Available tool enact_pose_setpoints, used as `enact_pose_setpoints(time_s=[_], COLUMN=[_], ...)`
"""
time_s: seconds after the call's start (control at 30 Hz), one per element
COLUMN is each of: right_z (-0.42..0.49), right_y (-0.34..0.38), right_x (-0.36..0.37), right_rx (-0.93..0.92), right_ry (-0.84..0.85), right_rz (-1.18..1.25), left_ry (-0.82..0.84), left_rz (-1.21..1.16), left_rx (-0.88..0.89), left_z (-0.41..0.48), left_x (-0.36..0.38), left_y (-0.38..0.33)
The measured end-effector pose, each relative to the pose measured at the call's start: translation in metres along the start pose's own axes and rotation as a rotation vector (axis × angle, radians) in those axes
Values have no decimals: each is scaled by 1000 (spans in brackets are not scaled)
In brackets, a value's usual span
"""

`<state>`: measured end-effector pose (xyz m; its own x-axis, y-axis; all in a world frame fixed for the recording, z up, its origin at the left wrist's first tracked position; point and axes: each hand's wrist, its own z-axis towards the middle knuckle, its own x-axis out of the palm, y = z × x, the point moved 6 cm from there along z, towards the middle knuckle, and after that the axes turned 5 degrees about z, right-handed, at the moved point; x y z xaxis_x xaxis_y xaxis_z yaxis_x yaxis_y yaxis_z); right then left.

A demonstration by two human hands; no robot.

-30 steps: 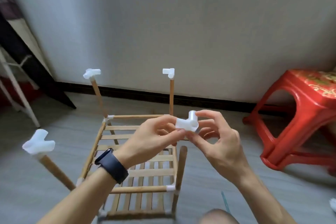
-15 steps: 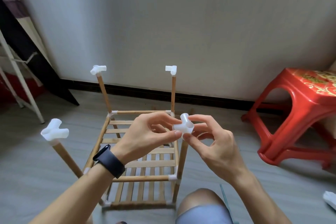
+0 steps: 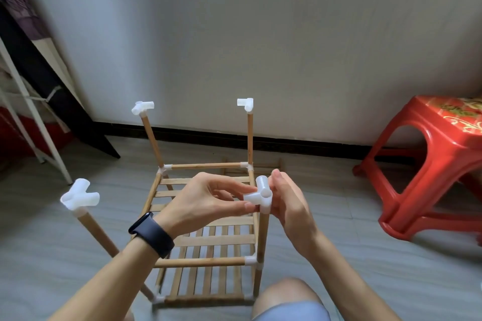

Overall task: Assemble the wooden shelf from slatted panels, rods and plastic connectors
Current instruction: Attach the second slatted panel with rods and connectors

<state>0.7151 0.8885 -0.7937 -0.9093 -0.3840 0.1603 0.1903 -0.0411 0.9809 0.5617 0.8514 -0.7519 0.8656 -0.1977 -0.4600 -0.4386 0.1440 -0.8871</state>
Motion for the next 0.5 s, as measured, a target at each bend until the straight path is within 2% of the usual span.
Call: enact_pose_setpoints(time_s=[0.2,0.5], right_z=[1,8], right_y=[-10,-28], right_x=[24,21], right_rx=[-78,-201], right_ry=[71,-171], right_rz=[21,-113], left_ry=[-6,-19], left_rz=[9,20], left_rx=[2,-1], left_z=[0,2], left_x=[-3,-4], left_y=[5,8])
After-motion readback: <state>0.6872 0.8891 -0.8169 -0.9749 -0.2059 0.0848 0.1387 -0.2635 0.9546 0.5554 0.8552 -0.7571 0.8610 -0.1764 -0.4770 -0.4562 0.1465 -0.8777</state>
